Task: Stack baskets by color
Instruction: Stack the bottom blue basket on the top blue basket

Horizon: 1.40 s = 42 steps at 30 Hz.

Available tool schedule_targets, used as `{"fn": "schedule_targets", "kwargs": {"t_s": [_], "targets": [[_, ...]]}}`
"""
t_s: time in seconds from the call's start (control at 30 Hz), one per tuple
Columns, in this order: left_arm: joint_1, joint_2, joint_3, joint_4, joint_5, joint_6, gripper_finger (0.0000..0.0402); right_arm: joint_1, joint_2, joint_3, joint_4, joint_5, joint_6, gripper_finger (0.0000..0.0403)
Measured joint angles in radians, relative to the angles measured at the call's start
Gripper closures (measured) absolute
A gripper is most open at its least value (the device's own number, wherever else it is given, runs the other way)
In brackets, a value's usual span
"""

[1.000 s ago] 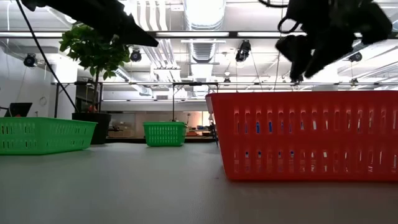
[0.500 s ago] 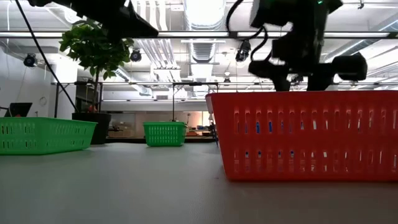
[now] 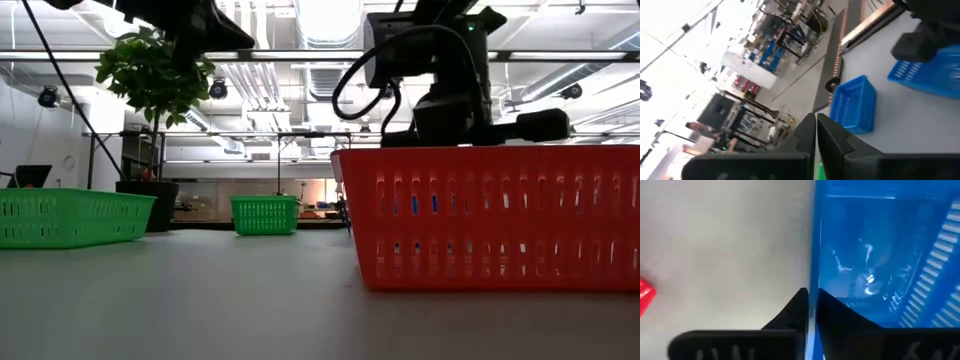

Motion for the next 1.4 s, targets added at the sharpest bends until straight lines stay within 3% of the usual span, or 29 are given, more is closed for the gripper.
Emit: {"fn": "schedule_targets", "kwargs": {"t_s": [0.13, 0.37, 0.53, 0.67, 1.07, 1.4], "targets": [[-0.005, -0.040, -0.003, 0.009, -0.055, 0.059, 0.0402, 0.002, 0.003, 0.061, -0.038, -0.006, 0.090, 0.0392], [-0.012, -0.125, -0.025, 0.002, -0.101, 0.020, 0.0402, 0.006, 0.003, 0.311, -0.144, -0.007, 0.486, 0.0394], [-0.012, -0.185, -0.089, 0.003, -0.101, 0.059, 0.0402, -0.037, 0.009, 0.483, -0.181, 0.074, 0.706, 0.0394], [-0.012, -0.224, -0.108, 0.002, -0.101, 0.060, 0.0402, -0.106, 0.009, 0.562, -0.209, 0.118, 0.793, 0.0394], [-0.011, -0.263, -0.128, 0.011, -0.100, 0.083, 0.0402, -0.329, 0.009, 0.581, -0.214, 0.127, 0.636, 0.0394], [0.005, -0.273, -0.134, 0.012, -0.098, 0.090, 0.0402, -0.371, 0.144, 0.581, -0.168, 0.158, 0.533, 0.0394]]}}
